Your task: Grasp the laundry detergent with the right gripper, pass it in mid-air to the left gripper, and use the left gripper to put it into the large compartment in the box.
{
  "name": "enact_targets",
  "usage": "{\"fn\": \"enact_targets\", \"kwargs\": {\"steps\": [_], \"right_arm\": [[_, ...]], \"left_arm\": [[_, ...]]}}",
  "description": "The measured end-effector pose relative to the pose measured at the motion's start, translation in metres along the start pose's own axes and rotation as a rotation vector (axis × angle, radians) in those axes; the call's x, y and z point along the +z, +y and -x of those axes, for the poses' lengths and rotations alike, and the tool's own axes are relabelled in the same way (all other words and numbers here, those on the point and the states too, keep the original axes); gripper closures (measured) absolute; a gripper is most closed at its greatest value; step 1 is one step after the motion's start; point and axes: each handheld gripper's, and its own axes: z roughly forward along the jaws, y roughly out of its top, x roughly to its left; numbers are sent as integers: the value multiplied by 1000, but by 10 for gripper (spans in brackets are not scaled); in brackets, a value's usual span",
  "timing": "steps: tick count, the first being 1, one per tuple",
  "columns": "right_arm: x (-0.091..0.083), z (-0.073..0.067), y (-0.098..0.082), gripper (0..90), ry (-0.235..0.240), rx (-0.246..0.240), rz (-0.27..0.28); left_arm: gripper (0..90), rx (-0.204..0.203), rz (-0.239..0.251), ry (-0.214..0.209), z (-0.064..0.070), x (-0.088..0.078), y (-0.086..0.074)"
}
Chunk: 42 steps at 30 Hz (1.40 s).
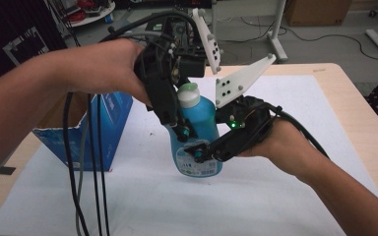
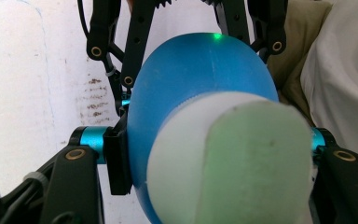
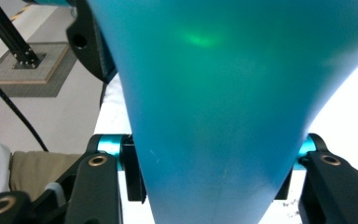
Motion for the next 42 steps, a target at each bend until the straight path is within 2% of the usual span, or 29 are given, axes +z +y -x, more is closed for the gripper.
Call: {"fn": "enact_targets", "kwargs": {"steps": [1,2,4,6,8,9,12,18,21,24,25,26,27,29,31,35,36,37,38,39,42], "right_arm": [[-1,-1,0,424,-5,2,13],[-2,0,1,358,-11,10,24],[-7,0,1,296,-51,4,12],[-13,1,-1,223,-66,8,12],[-18,2,-4,201,-70,28,4],[-20,1,-6,134,-80,30,-4],[-25,2,-13,117,-107,59,-49],[-40,5,-17,117,-157,100,-136],[-51,5,-18,118,-137,55,-178],[-61,5,-17,118,-150,48,-222],[-61,5,-17,118,-150,48,-222],[-65,5,-16,118,-145,49,-231],[-73,7,-15,118,-142,72,-245],[-79,10,-13,117,-156,107,-293],[-85,11,-11,117,-193,97,-341],[-100,16,-6,116,-208,112,-401],[-100,16,-6,116,-208,112,-401],[-104,18,-4,116,-211,121,-418],[-111,23,-1,17,-219,125,-476],[-114,26,0,7,-213,138,-497],[-123,33,0,7,-236,144,-501]], "left_arm": [[379,-12,-6,0,0,-1,0],[380,-26,-10,0,-1,-3,1],[380,-35,-8,3,0,-7,0],[380,-42,-22,18,2,-13,0],[380,-46,-21,32,3,-20,-1],[379,-52,-18,38,3,-24,-1],[380,-68,-6,64,4,-40,-4],[379,-126,17,114,4,-68,-9],[379,-175,21,135,3,-79,-13],[379,-230,12,159,0,-88,-19],[379,-230,12,159,0,-88,-19],[379,-309,-8,165,-3,-92,-26],[379,-333,-13,163,-5,-94,-29],[379,-378,-9,167,-6,-98,-36],[379,-422,-4,183,-6,-102,-41],[379,-484,-7,216,-5,-112,-48],[379,-484,-7,216,-5,-112,-48],[379,-516,10,228,-4,-118,-51],[379,-537,23,240,-3,-123,-54],[379,-547,29,248,-3,-126,-55],[379,-591,49,276,0,-137,-61]]}}
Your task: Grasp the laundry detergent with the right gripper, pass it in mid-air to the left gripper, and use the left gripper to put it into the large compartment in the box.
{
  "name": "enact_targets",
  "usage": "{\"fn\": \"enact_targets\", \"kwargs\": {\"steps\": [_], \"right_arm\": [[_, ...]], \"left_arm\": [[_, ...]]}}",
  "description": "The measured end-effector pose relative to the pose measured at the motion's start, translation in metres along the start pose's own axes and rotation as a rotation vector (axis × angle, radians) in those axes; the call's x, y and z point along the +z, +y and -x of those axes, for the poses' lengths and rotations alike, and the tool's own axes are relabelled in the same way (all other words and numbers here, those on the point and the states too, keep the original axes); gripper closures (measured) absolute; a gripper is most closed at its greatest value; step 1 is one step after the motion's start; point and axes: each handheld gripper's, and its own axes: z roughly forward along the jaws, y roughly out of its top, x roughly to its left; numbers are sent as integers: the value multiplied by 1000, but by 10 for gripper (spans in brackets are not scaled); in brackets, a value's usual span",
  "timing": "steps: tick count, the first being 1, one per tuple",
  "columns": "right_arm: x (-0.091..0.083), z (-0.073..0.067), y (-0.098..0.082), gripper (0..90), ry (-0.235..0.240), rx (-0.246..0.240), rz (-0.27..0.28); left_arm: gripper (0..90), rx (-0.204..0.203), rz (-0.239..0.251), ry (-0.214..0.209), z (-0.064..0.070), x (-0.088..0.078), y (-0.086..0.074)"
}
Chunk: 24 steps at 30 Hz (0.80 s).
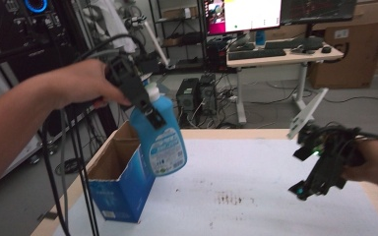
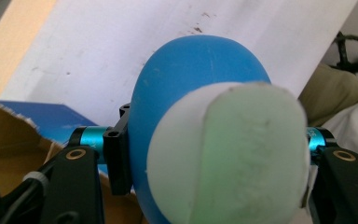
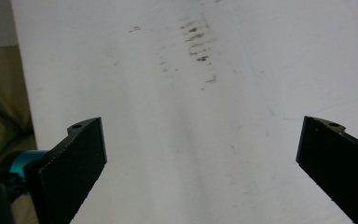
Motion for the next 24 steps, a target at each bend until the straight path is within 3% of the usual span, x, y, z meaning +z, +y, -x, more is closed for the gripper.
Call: {"fn": "enact_targets", "kwargs": {"steps": [2,3,5,9,15,24], "right_arm": [[-5,5,-3,7,-15,0,22],[-6,8,-4,7,2,2,27],[-7,12,-7,7,22,-5,17],[-9,16,-10,8,13,-20,-15],[-10,25,-11,11,2,1,-31],[-8,33,-10,11,-5,-10,-40]], "left_arm": [[379,-22,10,14,-3,-7,-3],[379,-36,16,20,-4,-10,-5],[379,-66,22,35,-7,-16,-9],[379,-127,30,59,-15,-27,-20],[379,-213,45,81,-30,-42,-40],[379,-258,36,114,-44,-52,-62]]}}
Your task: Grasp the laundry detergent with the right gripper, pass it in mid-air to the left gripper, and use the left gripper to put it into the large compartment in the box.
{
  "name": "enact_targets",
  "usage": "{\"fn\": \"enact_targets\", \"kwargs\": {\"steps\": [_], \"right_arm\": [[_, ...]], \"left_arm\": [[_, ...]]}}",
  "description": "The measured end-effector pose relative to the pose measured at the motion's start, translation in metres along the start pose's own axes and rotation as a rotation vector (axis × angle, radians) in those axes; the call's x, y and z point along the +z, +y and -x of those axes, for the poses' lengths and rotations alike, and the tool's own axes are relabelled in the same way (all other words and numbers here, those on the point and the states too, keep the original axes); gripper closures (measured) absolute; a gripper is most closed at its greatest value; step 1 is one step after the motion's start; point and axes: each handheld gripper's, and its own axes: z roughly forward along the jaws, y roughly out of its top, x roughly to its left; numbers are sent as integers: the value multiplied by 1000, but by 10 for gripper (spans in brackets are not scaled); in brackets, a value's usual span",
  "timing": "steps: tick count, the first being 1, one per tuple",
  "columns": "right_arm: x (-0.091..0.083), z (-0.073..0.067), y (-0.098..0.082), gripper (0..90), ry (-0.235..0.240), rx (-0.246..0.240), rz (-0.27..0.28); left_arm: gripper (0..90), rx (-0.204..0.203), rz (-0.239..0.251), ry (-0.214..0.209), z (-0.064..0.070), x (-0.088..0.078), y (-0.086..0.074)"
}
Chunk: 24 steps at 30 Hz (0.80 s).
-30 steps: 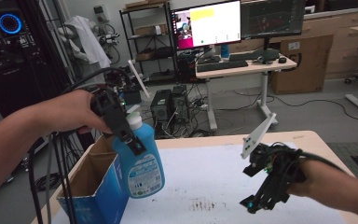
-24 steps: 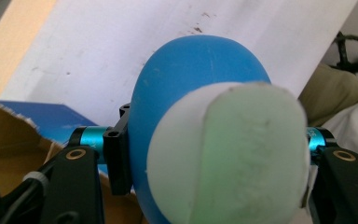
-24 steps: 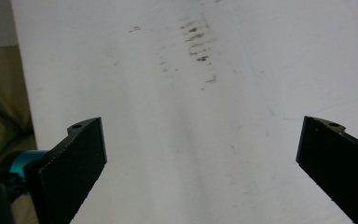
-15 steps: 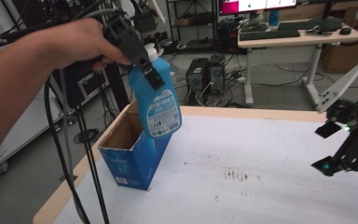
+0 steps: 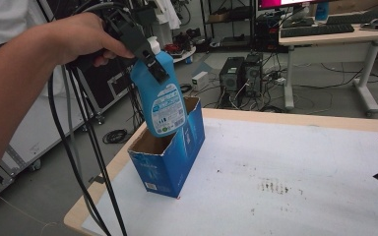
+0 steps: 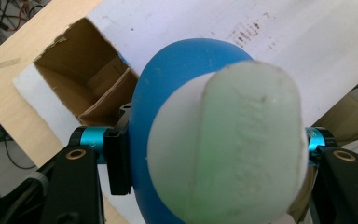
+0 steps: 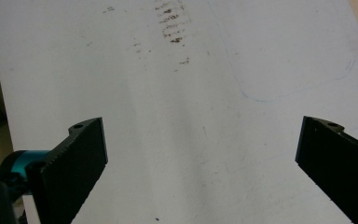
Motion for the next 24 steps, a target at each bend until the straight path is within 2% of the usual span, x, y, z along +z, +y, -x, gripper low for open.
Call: {"fn": "enact_targets", "kwargs": {"steps": [5,13,16,21,24], "right_arm": [[1,1,0,12,19,-7,-7],[-3,1,-2,11,8,-6,-4],[-4,1,-3,11,3,-1,-9],[-4,1,-2,11,1,-1,-10],[-3,1,-1,11,-1,1,-13]], "left_arm": [[379,-4,1,10,-5,-1,-5],[379,-18,11,22,-15,-1,-12],[379,-10,16,31,-18,0,-15],[379,-14,14,41,-26,8,-20],[379,-2,8,37,-30,17,-23]]}}
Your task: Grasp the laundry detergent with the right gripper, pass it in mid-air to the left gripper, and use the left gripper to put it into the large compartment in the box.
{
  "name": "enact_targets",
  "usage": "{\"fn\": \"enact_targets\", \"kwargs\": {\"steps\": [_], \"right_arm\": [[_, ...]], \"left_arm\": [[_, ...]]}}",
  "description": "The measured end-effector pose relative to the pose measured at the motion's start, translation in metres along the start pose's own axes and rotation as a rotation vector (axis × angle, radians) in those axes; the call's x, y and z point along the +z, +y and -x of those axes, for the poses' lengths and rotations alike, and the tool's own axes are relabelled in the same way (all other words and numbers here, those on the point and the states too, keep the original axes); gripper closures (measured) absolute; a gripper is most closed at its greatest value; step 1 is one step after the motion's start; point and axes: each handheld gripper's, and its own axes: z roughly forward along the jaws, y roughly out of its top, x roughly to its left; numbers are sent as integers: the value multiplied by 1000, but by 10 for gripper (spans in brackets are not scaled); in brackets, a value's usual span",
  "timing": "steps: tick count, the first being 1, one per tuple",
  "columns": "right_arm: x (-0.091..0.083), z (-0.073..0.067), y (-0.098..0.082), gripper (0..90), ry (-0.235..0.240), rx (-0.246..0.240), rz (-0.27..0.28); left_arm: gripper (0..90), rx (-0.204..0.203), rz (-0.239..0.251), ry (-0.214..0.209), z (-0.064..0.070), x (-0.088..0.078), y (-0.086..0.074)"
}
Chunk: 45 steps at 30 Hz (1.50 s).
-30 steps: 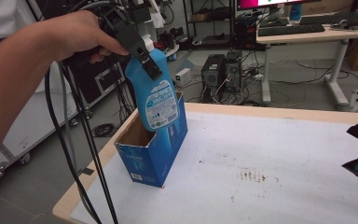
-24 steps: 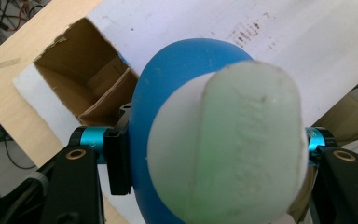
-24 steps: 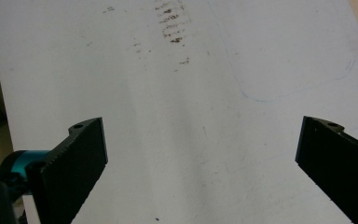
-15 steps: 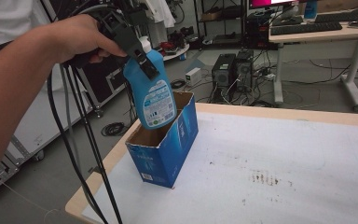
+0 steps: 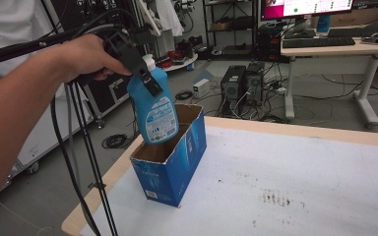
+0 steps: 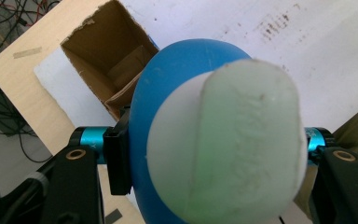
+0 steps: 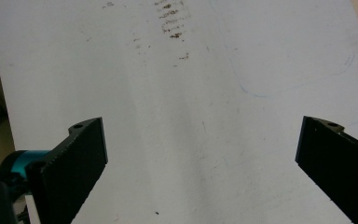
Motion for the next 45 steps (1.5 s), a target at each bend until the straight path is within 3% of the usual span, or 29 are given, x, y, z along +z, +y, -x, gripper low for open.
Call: {"fn": "enact_targets", "kwargs": {"steps": [17,21,31,45], "right_arm": [[5,1,3,12,3,-1,-14],[7,1,4,11,8,-5,-18],[6,3,1,12,6,2,-31],[8,4,0,12,11,4,-43]], "left_arm": [[379,62,-20,-15,-13,36,-18],[379,78,-24,-26,-14,53,-23],[379,146,-96,-45,-15,100,-24],[379,144,-122,-59,-21,137,-42]]}}
